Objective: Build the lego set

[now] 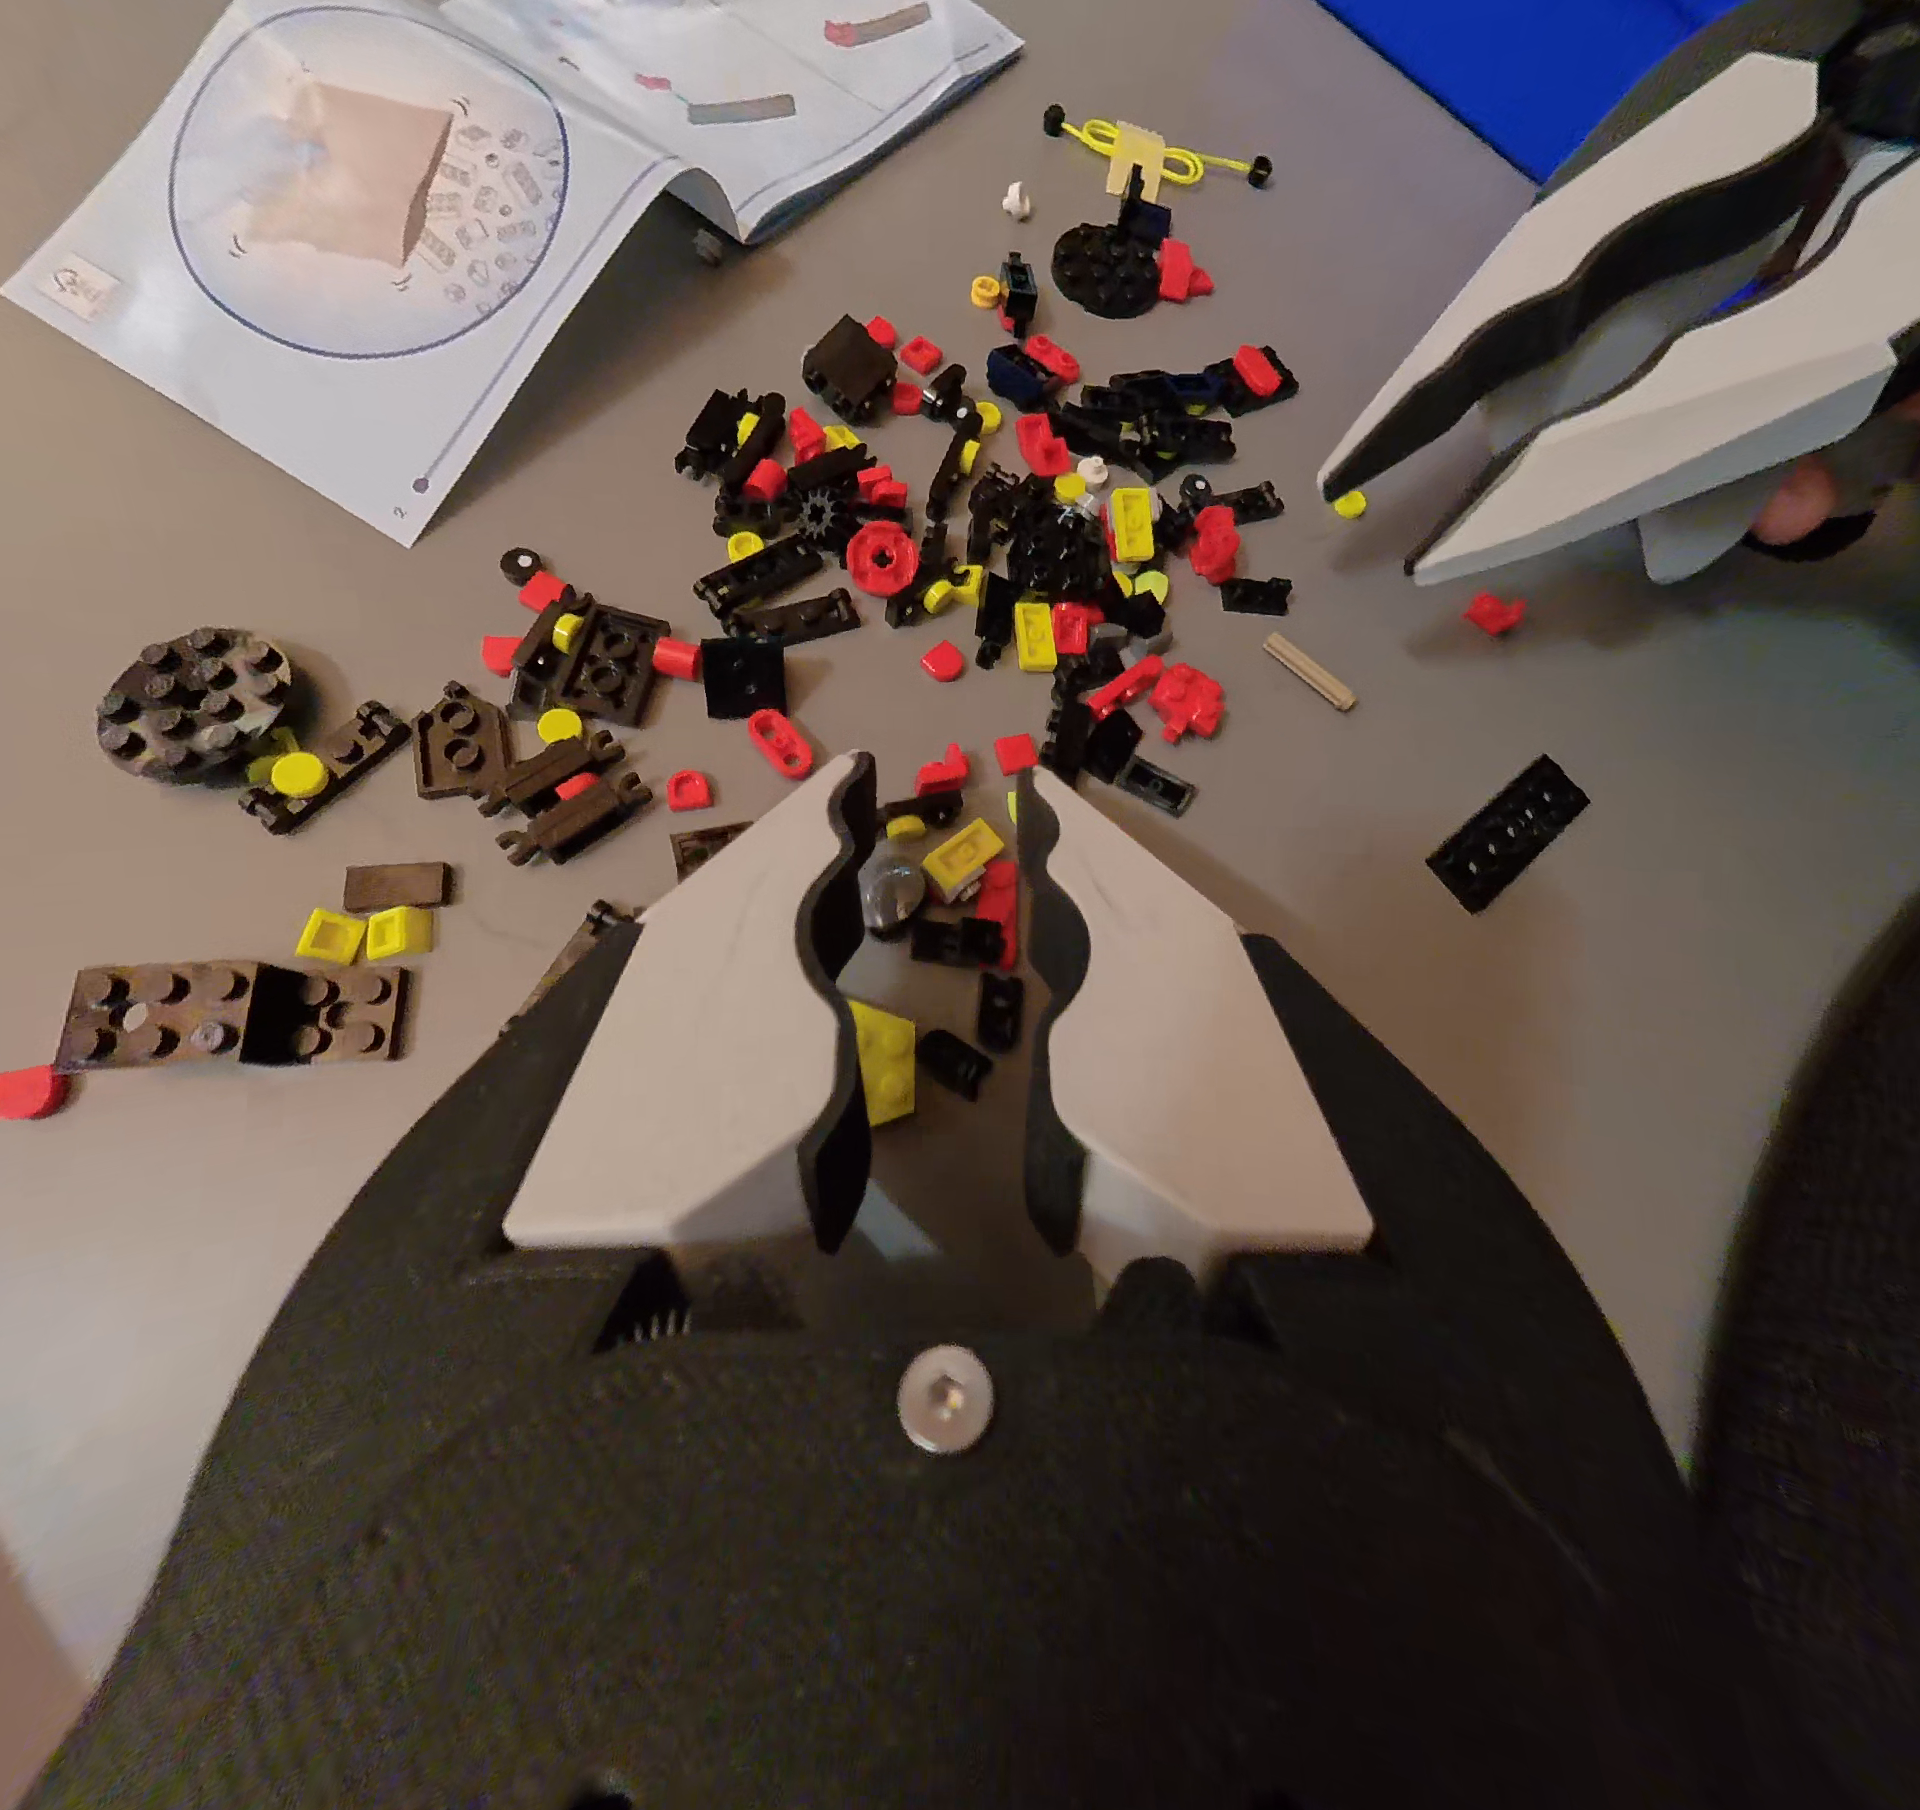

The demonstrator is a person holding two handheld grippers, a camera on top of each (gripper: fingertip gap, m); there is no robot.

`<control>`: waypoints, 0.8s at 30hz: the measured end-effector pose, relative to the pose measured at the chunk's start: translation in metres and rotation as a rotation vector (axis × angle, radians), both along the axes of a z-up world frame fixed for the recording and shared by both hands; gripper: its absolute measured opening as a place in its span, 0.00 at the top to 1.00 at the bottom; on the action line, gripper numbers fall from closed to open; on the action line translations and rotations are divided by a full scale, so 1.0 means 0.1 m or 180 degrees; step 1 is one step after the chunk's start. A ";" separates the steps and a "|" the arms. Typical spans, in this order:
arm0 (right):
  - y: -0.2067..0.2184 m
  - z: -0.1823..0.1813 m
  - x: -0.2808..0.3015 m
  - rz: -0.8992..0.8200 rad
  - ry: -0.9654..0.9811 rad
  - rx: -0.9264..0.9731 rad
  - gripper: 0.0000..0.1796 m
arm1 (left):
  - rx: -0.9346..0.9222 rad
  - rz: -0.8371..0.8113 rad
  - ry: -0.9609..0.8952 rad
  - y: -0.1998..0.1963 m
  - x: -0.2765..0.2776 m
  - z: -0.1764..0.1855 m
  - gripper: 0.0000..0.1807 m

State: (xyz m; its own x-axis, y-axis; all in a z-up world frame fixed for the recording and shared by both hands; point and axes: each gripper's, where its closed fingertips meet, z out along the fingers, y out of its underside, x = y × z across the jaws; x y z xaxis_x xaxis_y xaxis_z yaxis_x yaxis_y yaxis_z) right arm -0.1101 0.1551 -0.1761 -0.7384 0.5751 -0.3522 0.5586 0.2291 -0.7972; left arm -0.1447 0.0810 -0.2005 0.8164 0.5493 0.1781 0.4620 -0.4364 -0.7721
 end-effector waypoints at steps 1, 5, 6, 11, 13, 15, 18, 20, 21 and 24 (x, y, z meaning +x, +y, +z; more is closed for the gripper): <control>0.00 0.00 0.00 0.0000 0.0004 -0.0003 0.87 | -0.0021 -0.0001 0.0017 0.01 -0.01 -0.01 0.87; 0.03 0.02 0.00 -0.0030 0.0008 -0.0033 0.87 | -0.0198 -0.0032 0.0065 0.05 -0.01 -0.08 0.89; 0.03 0.02 0.00 -0.0041 0.0002 -0.0044 0.87 | -0.0226 -0.0029 0.0081 0.05 -0.01 -0.09 0.90; 0.07 0.03 0.01 -0.0090 -0.0004 -0.0062 0.86 | -0.0297 -0.0042 0.0051 0.07 -0.02 -0.12 0.92; 0.09 0.03 0.01 -0.0105 -0.0007 -0.0062 0.87 | -0.0301 -0.0027 0.0055 0.07 -0.03 -0.12 0.93; 0.10 0.02 0.01 -0.0117 -0.0013 -0.0065 0.87 | -0.0311 -0.0034 0.0050 0.07 -0.03 -0.13 0.94; 0.11 0.02 0.01 -0.0127 -0.0017 -0.0069 0.87 | -0.0346 -0.0043 0.0046 0.07 -0.03 -0.14 0.95; 0.11 0.02 0.01 -0.0126 -0.0020 -0.0072 0.87 | -0.0366 -0.0051 0.0051 0.07 -0.02 -0.15 0.95; 0.10 0.02 0.01 -0.0124 -0.0020 -0.0072 0.87 | -0.0372 -0.0052 0.0056 0.07 -0.02 -0.15 0.95; 0.11 0.02 0.01 -0.0127 -0.0012 -0.0068 0.87 | -0.0369 -0.0060 0.0064 0.07 -0.02 -0.15 0.96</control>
